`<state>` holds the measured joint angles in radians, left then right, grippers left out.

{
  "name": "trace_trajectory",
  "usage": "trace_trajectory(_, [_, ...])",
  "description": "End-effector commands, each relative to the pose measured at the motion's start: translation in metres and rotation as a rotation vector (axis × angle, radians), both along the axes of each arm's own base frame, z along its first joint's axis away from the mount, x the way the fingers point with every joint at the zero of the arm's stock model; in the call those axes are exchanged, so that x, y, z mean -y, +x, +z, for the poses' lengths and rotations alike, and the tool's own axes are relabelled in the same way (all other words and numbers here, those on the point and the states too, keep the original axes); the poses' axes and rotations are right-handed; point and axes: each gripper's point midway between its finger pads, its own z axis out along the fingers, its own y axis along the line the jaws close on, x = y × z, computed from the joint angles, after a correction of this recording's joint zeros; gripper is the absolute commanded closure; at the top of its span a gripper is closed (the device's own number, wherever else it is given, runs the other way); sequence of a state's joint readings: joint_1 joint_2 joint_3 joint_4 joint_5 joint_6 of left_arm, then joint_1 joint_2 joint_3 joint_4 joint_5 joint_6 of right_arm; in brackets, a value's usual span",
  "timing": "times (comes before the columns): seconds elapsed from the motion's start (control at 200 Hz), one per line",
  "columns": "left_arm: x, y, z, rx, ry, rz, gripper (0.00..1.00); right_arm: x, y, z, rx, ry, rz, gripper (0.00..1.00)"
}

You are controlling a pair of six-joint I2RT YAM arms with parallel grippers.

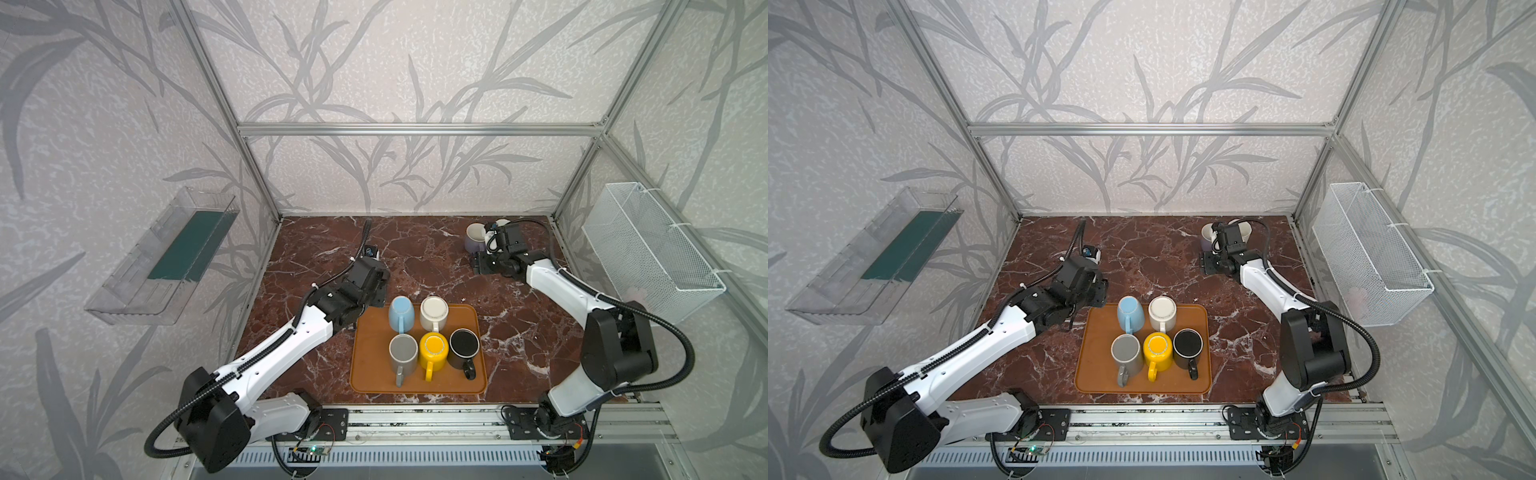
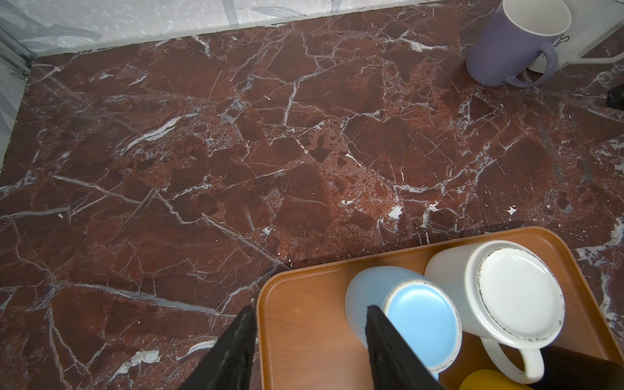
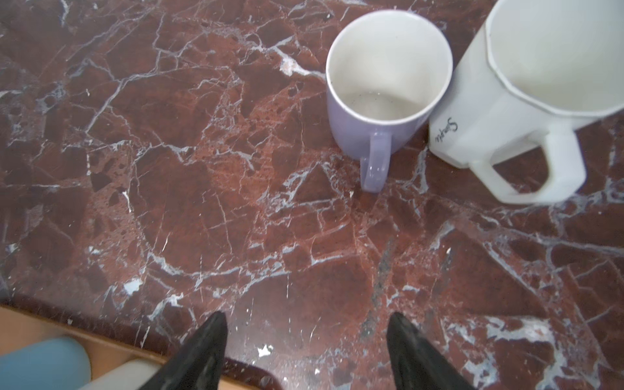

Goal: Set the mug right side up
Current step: 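Open the right gripper and draw it back from the lavender mug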

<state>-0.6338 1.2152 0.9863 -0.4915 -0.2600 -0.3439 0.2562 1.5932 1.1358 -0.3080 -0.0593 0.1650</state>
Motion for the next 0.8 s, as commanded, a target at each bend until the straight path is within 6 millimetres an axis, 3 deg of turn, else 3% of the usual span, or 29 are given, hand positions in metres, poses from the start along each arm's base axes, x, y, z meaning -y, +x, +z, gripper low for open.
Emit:
trace_trajectory(0.0, [0.001, 0.001, -0.006, -0.008, -0.011, 0.016, 0.45, -0.005, -0.018, 0.006, 0.048, 0.078, 0.009, 0.25])
trace_trajectory(0.195, [0.007, -0.006, -0.02, -0.063, -0.016, -0.023, 0.45, -0.009, -0.041, 0.009, 0.1, 0.08, 0.107, 0.25])
trace_trajectory(0.495, [0.016, -0.027, -0.041, -0.162, -0.095, -0.058, 0.48, -0.016, -0.035, 0.024, 0.142, 0.116, 0.126, 0.25])
trace_trajectory(0.795, [0.028, -0.048, -0.055, -0.225, -0.168, -0.086, 0.49, -0.016, -0.036, 0.022, 0.125, 0.125, 0.116, 0.25])
